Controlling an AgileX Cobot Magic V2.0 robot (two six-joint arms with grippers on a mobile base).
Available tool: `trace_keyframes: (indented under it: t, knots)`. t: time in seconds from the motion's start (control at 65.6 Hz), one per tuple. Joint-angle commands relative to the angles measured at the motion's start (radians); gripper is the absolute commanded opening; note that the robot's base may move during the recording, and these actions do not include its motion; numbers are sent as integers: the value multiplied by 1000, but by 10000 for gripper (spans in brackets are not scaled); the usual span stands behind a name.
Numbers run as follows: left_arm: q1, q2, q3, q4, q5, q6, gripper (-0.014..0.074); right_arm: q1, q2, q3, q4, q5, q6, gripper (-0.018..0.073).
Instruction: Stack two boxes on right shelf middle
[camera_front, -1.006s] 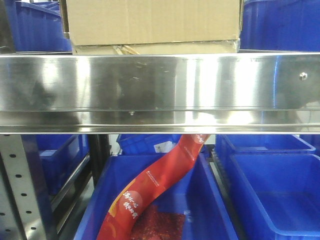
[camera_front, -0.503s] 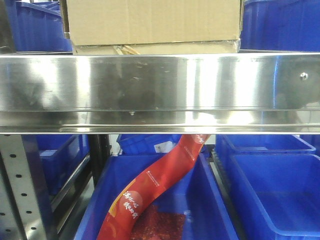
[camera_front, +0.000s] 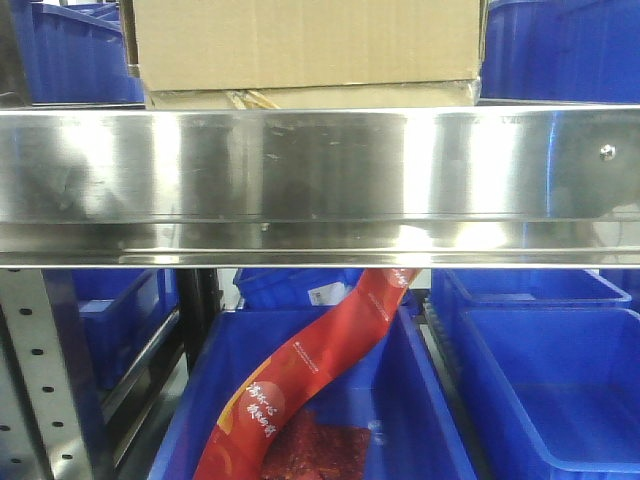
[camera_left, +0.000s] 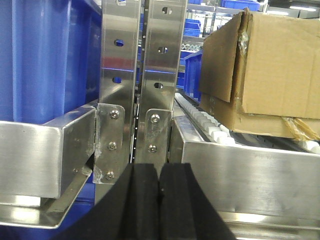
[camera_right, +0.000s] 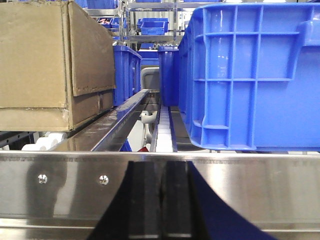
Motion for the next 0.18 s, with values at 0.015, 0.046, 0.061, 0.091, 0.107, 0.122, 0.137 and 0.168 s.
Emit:
trace_keyframes:
  t: [0.015,0.046,0.061,0.091,0.107,0.122,0.137,0.168]
  knots:
    - [3,-6,-2,8,-21,-5,-111,-5,-7,-1,1,-16,-5,-162]
    - [3,-6,-2,8,-21,-5,-111,-5,-7,-1,1,-16,-5,-162]
    - [3,-6,-2,8,-21,-5,-111,-5,-7,-1,1,-16,-5,-162]
    - [3,-6,-2,8,-21,-5,-111,-5,-7,-1,1,-16,-5,-162]
    - [3,-6,-2,8,-21,-5,-111,-5,-7,-1,1,-16,-5,-162]
    - [3,-6,-2,8,-21,-5,-111,-5,-7,-1,1,-16,-5,-162]
    - [3,-6,-2,8,-21,-5,-111,-5,-7,-1,1,-16,-5,-162]
    - [3,-6,-2,8,-21,-5,-111,-5,-7,-1,1,-16,-5,-162]
